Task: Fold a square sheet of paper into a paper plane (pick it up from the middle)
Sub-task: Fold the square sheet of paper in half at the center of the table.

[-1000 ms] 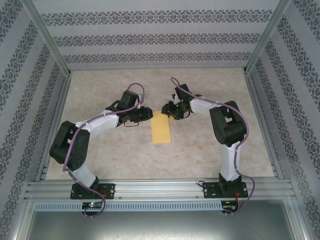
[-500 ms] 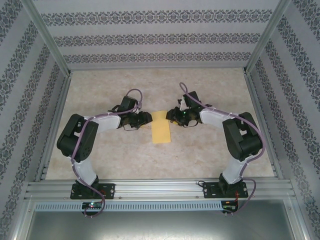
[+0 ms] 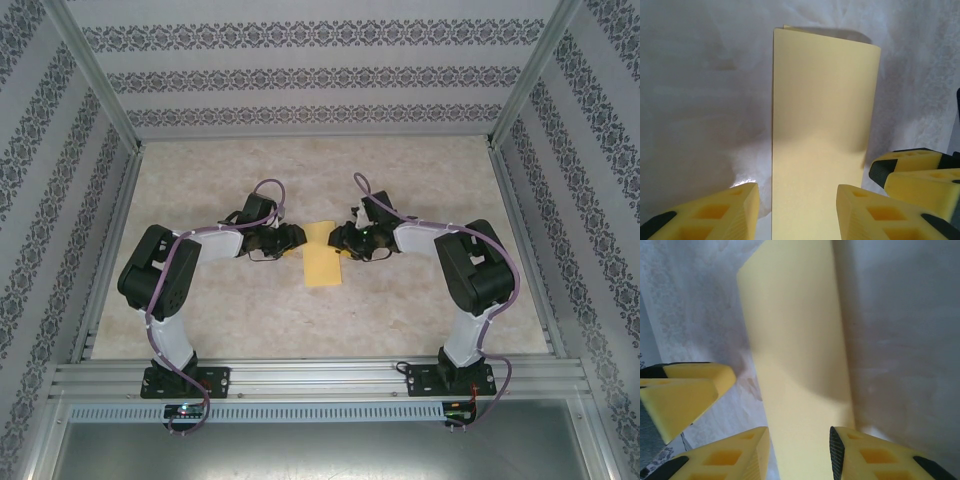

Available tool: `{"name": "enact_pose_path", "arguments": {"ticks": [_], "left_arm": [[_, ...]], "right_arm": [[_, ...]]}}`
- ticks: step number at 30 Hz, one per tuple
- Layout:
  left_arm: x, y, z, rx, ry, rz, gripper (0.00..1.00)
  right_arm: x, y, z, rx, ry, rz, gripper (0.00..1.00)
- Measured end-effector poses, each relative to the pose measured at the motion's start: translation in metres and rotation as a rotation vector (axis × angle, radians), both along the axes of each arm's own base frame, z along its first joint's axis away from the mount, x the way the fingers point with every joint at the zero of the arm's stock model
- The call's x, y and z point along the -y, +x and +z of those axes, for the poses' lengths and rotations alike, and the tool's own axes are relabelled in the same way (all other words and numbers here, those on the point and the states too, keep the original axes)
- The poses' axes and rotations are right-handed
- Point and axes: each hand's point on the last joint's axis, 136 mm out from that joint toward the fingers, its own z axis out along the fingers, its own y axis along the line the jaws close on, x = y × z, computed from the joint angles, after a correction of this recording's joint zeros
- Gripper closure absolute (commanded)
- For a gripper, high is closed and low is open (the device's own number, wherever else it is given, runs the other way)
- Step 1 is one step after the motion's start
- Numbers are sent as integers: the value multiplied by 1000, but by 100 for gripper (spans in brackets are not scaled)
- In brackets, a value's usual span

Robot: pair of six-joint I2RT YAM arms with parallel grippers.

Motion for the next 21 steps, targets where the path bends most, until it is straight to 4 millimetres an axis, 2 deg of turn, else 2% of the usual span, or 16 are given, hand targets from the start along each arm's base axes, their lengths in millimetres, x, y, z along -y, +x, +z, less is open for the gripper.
{"name": "enact_pose_path", "arguments": {"ticks": [6, 13, 21], "left_arm": [[2, 0, -3, -14, -8, -6, 54], [3, 1, -3, -15, -8, -6, 54], [3, 1, -3, -14, -8, -6, 54]], "right_arm": [[7, -7, -10, -31, -1, -11, 62], [6, -5, -12, -23, 10, -21, 62], [5, -3, 5, 17, 28, -23, 62]]}}
